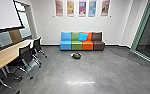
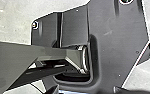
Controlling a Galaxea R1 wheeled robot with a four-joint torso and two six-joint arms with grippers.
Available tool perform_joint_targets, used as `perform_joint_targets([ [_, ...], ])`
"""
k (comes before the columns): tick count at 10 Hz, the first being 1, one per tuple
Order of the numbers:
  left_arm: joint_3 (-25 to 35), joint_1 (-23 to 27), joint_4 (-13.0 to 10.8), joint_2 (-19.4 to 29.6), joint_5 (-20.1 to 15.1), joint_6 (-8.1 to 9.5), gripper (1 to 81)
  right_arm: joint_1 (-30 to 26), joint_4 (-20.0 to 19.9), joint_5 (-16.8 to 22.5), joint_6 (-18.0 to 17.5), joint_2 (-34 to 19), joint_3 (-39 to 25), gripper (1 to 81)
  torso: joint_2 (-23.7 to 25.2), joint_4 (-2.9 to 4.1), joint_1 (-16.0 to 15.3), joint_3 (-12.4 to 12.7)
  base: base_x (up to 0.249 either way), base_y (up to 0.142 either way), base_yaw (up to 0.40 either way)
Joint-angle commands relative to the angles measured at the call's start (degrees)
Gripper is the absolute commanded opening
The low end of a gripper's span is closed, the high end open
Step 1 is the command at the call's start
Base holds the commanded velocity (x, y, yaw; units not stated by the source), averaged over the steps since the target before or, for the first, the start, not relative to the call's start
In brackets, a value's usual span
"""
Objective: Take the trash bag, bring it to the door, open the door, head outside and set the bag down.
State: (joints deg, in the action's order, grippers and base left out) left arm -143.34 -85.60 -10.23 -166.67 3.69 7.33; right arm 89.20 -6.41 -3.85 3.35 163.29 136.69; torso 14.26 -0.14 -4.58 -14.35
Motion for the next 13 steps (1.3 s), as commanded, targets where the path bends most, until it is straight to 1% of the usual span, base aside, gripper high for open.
perform_joint_targets([
  [1, 0.42, 1.97, 0.3, 0.81, -3.08, -0.12, 81.1, -2.22, 0.0, 3.58, 0.17, -2.58, -1.17, 81.1, 0.0, 0.0, 0.0, 0.0, 0.19, 0.0, 0.0],
  [4, 0.42, 1.36, 0.73, 2.39, -2.81, -0.12, 81.1, -2.22, -0.36, 3.5, -0.01, -7.86, -4.52, 81.1, 0.0, 0.0, 0.0, 0.0, 0.19, 0.0, 0.0],
  [13, 0.42, 1.27, 0.74, 2.39, -2.81, -0.12, 81.1, -2.13, -0.27, 3.59, -0.01, -7.96, -3.9, 81.1, 0.0, 0.0, 0.0, 0.0, 0.19, 0.0, 0.0],
])
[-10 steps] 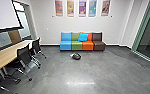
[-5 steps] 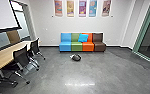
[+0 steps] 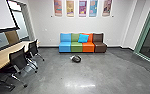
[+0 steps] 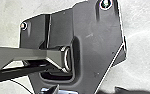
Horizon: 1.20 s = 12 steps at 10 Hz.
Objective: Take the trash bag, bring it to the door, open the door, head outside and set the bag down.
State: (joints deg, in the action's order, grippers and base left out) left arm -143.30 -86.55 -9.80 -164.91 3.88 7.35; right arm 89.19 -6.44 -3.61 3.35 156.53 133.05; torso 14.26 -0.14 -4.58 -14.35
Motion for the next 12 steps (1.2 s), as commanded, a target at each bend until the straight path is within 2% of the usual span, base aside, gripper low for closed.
perform_joint_targets([
  [1, 0.39, 2.22, 0.31, 0.55, -3.0, -0.14, 81.1, -2.21, -0.16, 3.34, -0.01, -0.93, -0.26, 81.1, 0.0, 0.0, 0.0, 0.02, 0.19, 0.0, 0.0],
  [7, 0.39, 2.22, 0.22, 0.28, -3.09, -0.14, 81.1, -2.12, 0.02, 3.34, 0.08, -0.05, -0.26, 81.1, 0.0, 0.0, 0.0, 0.02, 0.19, 0.0, 0.0],
  [12, -1.19, 2.22, 0.4, 0.46, -3.53, -0.06, 81.1, -2.3, -0.33, 3.34, -0.1, -0.05, 4.49, 81.1, 0.0, 0.0, 0.0, 0.0, 0.191, 0.0, 0.0],
])
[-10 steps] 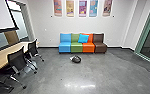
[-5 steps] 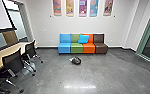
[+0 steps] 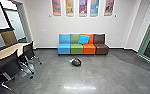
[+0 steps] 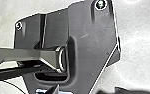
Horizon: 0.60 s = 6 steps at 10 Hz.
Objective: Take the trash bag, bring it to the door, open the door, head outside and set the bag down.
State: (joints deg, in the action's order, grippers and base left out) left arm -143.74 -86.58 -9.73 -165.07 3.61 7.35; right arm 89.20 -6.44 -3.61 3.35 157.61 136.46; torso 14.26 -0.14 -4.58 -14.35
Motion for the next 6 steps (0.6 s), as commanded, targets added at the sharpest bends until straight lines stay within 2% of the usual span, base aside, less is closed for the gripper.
perform_joint_targets([
  [1, -1.55, 2.24, 0.32, 0.62, -3.26, -0.06, 81.1, -2.31, -0.33, 3.34, -0.1, -1.13, 2.48, 81.1, 0.0, 0.0, 0.0, 0.0, 0.191, 0.0, 0.0],
  [6, -3.83, 2.24, 0.32, 0.0, -3.7, -0.06, 81.1, -2.57, 0.02, 4.31, -0.1, 1.77, 9.25, 81.1, 0.0, 0.0, 0.0, 0.0, 0.191, 0.0, 0.0],
])
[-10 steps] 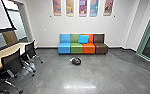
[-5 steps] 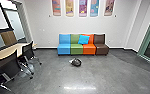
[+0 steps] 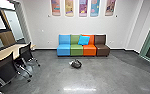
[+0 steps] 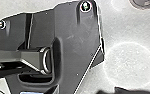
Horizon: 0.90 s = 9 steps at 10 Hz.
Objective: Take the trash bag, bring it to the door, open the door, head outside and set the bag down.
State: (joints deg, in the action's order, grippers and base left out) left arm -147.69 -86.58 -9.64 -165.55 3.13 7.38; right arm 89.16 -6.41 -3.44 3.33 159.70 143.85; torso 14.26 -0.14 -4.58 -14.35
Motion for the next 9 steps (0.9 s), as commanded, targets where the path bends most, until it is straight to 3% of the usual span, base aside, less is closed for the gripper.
perform_joint_targets([
  [1, 0.12, 2.24, 0.33, 0.48, -3.22, 0.01, 81.1, -2.45, 0.08, 4.49, -0.08, 0.3, 2.92, 81.1, 0.0, 0.0, 0.0, 0.0, 0.191, 0.0, 0.0],
  [9, 0.12, 2.24, 0.33, -0.23, -3.22, 0.01, 81.1, -2.36, 0.26, 4.41, 0.19, 0.74, 1.52, 81.1, 0.0, 0.0, 0.0, 0.0, 0.191, 0.0, 0.0],
])
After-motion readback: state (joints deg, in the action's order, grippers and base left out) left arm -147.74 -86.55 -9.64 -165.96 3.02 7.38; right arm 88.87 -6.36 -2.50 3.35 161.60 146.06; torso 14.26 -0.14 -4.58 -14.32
